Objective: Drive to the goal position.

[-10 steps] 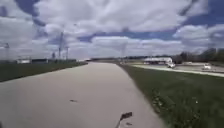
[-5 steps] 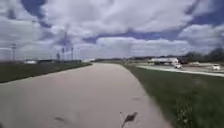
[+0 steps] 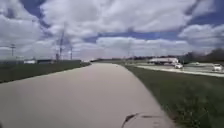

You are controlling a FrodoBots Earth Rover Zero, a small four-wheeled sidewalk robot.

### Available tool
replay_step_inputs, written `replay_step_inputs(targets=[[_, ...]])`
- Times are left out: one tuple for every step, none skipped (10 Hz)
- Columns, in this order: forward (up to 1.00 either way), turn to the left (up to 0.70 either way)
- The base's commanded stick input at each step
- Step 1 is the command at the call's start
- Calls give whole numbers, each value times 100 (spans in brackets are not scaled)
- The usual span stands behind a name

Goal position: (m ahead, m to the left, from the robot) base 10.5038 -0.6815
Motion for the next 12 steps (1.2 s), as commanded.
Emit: replay_step_inputs(targets=[[100, 0], [100, 0], [100, 0], [100, 0], [100, 0], [100, 0], [100, 0], [100, 0], [100, 0], [100, 0], [100, 0], [100, 0]])
